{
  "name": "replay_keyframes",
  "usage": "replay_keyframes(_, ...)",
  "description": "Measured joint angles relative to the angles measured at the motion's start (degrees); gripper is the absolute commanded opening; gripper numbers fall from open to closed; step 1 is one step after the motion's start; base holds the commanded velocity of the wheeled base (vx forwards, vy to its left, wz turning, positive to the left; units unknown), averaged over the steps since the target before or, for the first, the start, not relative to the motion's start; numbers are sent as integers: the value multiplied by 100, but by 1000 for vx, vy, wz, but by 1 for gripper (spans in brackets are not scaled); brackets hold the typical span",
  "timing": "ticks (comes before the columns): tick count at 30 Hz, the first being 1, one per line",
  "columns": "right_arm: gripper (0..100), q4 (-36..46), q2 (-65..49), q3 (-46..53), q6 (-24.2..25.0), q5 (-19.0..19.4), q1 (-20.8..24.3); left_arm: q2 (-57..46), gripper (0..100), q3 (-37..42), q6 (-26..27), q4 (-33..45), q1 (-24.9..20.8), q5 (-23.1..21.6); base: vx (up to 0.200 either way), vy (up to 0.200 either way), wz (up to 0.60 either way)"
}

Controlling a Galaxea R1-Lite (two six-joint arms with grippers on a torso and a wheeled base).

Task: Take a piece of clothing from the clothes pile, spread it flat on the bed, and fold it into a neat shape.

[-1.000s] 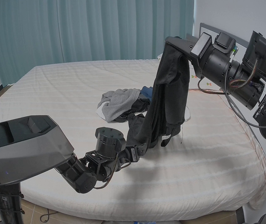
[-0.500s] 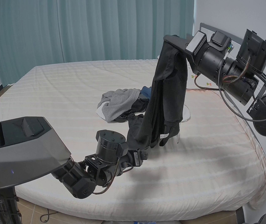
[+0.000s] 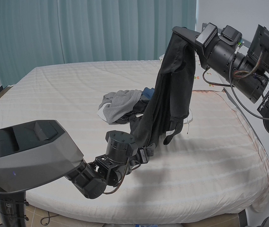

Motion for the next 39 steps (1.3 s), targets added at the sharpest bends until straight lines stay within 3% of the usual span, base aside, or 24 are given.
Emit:
replay_keyframes(14, 0, -354, -50, 217, 9, 15, -128, 1154, 100, -1150, -322, -161, 536, 185, 0, 0, 0)
replay_keyframes(15, 0, -356, -52, 221, 11, 15, -139, 1237, 0, -1261, -323, -167, 564, 233, 0, 0, 0)
replay_keyframes(19, 0, -364, -39, 258, 11, 22, -240, 1554, 0, -1632, -339, -165, 689, 466, 0, 0, 0)
replay_keyframes(26, 0, -367, 77, 440, 20, 72, -500, 1538, 0, -1663, -594, -151, 917, 503, 0, 0, 0)
replay_keyframes(39, 0, -506, 772, 763, 241, -16, -751, -2, 0, -1582, -1253, 699, 1339, 343, 0, 0, 0)
